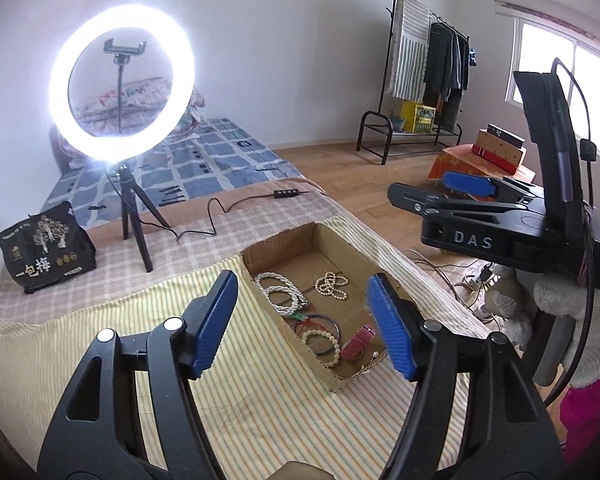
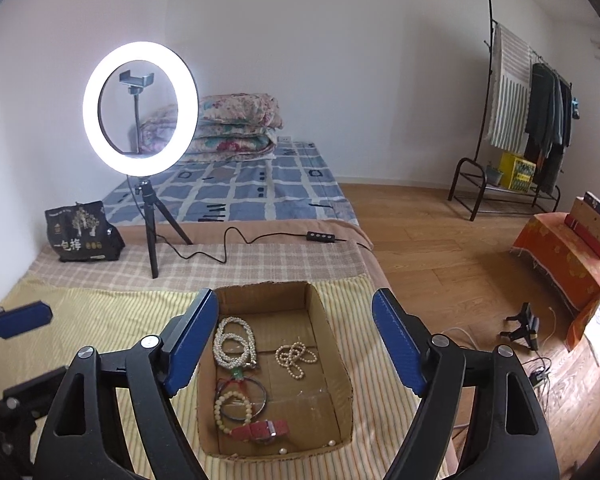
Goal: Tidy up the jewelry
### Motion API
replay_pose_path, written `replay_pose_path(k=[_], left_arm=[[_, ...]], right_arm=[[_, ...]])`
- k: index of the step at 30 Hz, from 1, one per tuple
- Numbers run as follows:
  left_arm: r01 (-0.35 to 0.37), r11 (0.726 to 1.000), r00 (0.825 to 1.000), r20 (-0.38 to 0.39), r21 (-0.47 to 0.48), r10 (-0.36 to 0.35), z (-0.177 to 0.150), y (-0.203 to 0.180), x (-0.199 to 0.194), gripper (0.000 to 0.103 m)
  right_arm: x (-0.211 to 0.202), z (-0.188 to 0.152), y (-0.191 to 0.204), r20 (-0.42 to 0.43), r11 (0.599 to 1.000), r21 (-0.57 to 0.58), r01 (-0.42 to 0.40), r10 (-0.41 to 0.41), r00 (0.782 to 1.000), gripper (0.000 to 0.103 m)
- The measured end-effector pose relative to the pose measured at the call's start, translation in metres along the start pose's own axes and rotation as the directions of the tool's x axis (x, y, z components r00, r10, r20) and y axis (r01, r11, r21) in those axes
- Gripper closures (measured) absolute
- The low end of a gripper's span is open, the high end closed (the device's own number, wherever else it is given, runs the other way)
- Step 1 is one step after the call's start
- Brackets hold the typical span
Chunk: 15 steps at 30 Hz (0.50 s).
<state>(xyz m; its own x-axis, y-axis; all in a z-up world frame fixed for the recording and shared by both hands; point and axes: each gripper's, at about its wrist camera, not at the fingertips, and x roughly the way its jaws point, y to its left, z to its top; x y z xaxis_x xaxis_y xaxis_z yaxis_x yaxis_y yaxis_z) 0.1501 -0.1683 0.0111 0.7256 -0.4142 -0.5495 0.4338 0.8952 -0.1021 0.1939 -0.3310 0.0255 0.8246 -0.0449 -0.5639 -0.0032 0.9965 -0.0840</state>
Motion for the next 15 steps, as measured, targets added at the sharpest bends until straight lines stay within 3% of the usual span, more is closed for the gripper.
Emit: replay_pose_path(k=[9, 15], left_arm=[[-0.043, 0.999, 0.996, 0.074, 0.003, 0.043, -0.009, 0.011, -0.044, 0.008], [-0.102, 0.995, 0.988, 0.119, 0.014, 0.1, -0.016, 0.014, -0.066, 0.0]], right_arm=[[-0.053, -0.006, 0.018, 0.08, 0.998, -0.016, 0.062, -0.061, 0.995, 0.022], [-0.077, -0.014, 0.026, 0.135, 0.998, 0.004, 0.064, -0.064, 0.989, 0.021]])
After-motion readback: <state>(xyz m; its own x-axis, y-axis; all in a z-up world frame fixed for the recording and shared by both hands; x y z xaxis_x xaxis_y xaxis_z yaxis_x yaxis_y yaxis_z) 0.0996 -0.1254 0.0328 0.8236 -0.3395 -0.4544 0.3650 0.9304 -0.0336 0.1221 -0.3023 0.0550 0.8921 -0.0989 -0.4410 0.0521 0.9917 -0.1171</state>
